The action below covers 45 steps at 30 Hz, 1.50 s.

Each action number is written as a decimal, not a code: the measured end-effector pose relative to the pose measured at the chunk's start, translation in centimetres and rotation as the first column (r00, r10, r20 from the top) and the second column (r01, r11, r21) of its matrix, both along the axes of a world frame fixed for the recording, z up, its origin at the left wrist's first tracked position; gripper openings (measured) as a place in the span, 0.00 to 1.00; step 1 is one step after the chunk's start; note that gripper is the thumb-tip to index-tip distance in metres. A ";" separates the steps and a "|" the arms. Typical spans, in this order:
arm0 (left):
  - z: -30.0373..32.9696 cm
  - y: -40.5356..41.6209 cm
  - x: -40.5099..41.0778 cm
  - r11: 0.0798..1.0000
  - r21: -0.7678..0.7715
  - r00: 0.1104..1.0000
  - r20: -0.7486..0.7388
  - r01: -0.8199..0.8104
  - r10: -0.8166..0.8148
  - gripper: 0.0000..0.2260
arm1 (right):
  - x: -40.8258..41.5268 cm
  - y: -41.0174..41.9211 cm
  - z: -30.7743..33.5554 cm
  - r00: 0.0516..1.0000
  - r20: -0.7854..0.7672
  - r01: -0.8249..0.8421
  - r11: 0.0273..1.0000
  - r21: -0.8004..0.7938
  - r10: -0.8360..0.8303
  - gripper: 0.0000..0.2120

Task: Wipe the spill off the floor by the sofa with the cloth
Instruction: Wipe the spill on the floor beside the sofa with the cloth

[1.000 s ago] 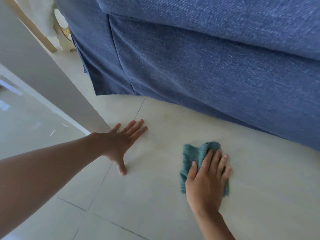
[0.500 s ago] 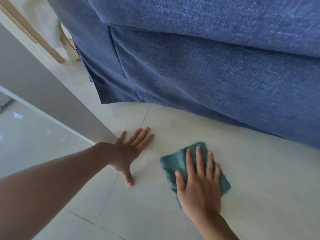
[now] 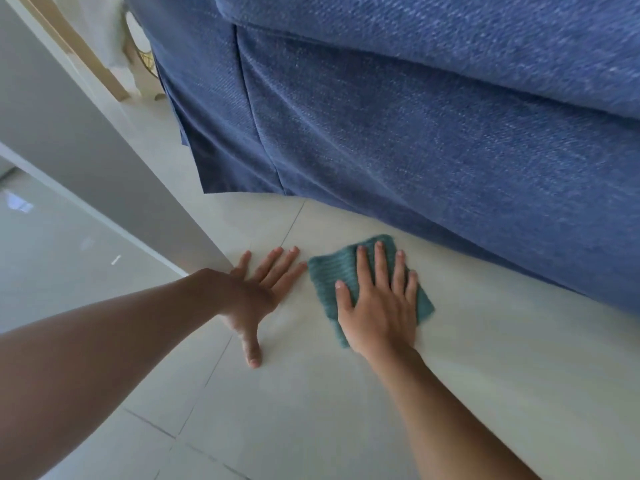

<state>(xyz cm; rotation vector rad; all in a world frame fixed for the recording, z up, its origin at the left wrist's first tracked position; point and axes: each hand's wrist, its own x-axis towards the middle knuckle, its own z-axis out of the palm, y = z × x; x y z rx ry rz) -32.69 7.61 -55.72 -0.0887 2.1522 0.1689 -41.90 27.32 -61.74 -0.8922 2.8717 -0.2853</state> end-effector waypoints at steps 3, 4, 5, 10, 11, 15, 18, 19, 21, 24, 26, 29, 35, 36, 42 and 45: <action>-0.3 -0.3 0.2 1.000 0.011 1.000 -0.016 -0.002 0.002 0.75 | -4.4 -1.9 -0.1 0.997 0.001 -0.078 0.996 0.045 0.078 0.34; -0.3 -0.3 0.2 1.000 0.012 1.000 -0.021 -0.003 0.003 0.75 | -5.2 -1.2 -0.4 1.000 -0.003 0.001 0.999 0.042 -0.001 0.34; -0.3 -0.3 0.1 1.000 0.012 1.000 -0.015 -0.004 0.004 0.75 | -5.3 0.1 -0.5 0.993 -0.007 0.114 0.993 0.026 -0.114 0.34; -0.5 -0.3 0.3 1.000 0.002 1.000 -0.011 -0.006 0.006 0.75 | 3.8 6.0 0.1 0.960 -0.063 0.273 0.962 0.017 -0.272 0.34; -0.4 -0.3 0.2 1.000 -0.008 1.000 -0.012 -0.001 0.001 0.75 | 4.6 5.5 0.0 0.988 -0.046 0.150 0.989 0.017 -0.149 0.34; -0.2 0.1 0.1 0.999 -0.042 1.000 0.002 0.002 -0.002 0.76 | 0.4 2.4 -0.3 0.992 -0.035 -0.118 0.993 -0.004 0.118 0.34; 0.2 0.5 0.2 0.999 -0.053 1.000 0.007 -0.013 0.013 0.76 | -2.9 5.7 -1.1 0.983 -0.054 0.178 0.984 0.030 -0.176 0.34; 0.4 0.6 0.2 0.998 -0.056 1.000 0.011 -0.015 0.015 0.76 | -2.8 7.6 -1.3 0.957 -0.062 0.285 0.957 0.045 -0.282 0.35; 0.6 0.7 0.3 0.998 -0.060 1.000 0.019 -0.017 0.018 0.76 | -0.5 10.9 -1.1 0.892 -0.052 0.451 0.891 0.047 -0.449 0.35; 0.6 0.6 0.1 0.998 -0.062 1.000 0.018 -0.013 0.014 0.76 | 6.2 10.3 -0.5 0.871 -0.040 0.491 0.871 0.009 -0.490 0.34; 0.7 0.7 0.1 0.998 -0.064 0.999 0.023 -0.022 0.023 0.76 | 9.9 8.1 -0.5 0.978 -0.020 0.209 0.978 -0.014 -0.210 0.34; 0.4 0.7 0.3 0.997 -0.068 0.999 0.000 -0.042 0.042 0.76 | 6.3 6.4 0.0 0.997 -0.004 -0.081 0.995 -0.060 0.081 0.33; 0.6 1.3 0.4 0.994 -0.055 0.996 -0.017 -0.090 0.089 0.74 | 1.3 17.3 -0.9 0.752 -0.049 0.657 0.754 -0.016 -0.657 0.34; 0.6 1.5 0.3 0.993 -0.054 0.995 -0.006 -0.103 0.103 0.76 | 4.3 17.6 -0.5 0.701 -0.062 0.711 0.703 -0.022 -0.711 0.34; 0.0 2.1 0.0 0.989 -0.061 0.990 -0.028 -0.137 0.135 0.77 | 9.8 12.3 0.2 0.998 0.029 0.059 0.998 -0.010 -0.059 0.32; -0.2 2.4 0.4 0.987 -0.054 0.986 -0.072 -0.154 0.150 0.76 | 3.8 15.8 -0.7 0.958 -0.058 0.282 0.959 0.031 -0.280 0.31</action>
